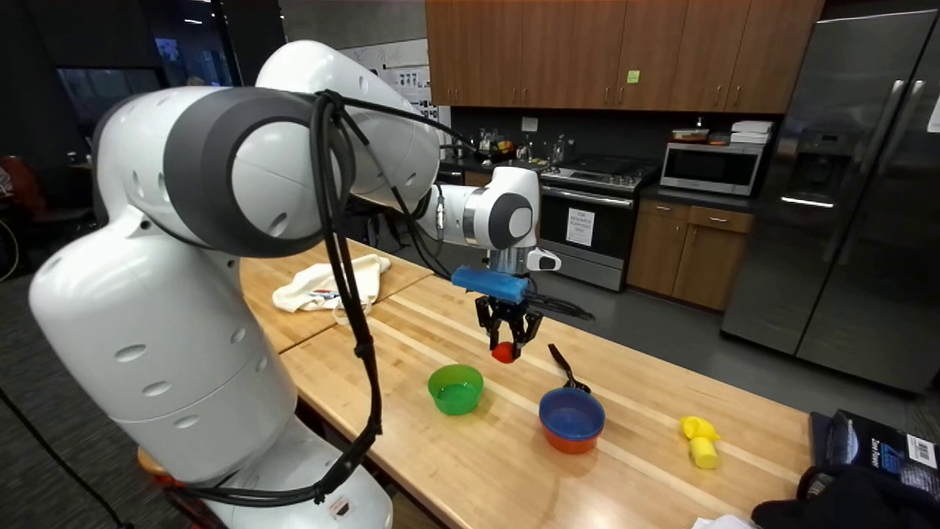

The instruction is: Put the strawberry from the green bowl inside the blue bowl.

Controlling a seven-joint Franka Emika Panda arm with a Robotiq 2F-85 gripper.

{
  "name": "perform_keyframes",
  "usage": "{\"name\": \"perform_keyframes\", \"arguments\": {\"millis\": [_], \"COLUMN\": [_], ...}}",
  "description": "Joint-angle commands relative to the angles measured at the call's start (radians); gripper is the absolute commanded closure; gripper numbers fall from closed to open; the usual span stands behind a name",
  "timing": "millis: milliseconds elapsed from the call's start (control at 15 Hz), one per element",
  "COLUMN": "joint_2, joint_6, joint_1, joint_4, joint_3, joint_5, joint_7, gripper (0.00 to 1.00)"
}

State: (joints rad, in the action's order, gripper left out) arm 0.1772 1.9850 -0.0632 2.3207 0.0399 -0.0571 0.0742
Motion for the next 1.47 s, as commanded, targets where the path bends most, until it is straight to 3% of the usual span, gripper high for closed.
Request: {"name": "perform_keyframes", "arguments": {"millis": [0, 533, 1400], "joint_2": [-0.039, -0.125, -0.239], "joint_6": [-0.027, -0.026, -0.015], "joint_1": [-0.026, -0.068, -0.104], "joint_4": [-0.064, -0.14, -0.219], "joint_3": [0.035, 0.094, 0.135], "joint_5": [-0.004, 0.002, -0.04], "joint_7": [-0.037, -0.066, -0.034], "gripper": [0.73, 0.73, 0.73]}}
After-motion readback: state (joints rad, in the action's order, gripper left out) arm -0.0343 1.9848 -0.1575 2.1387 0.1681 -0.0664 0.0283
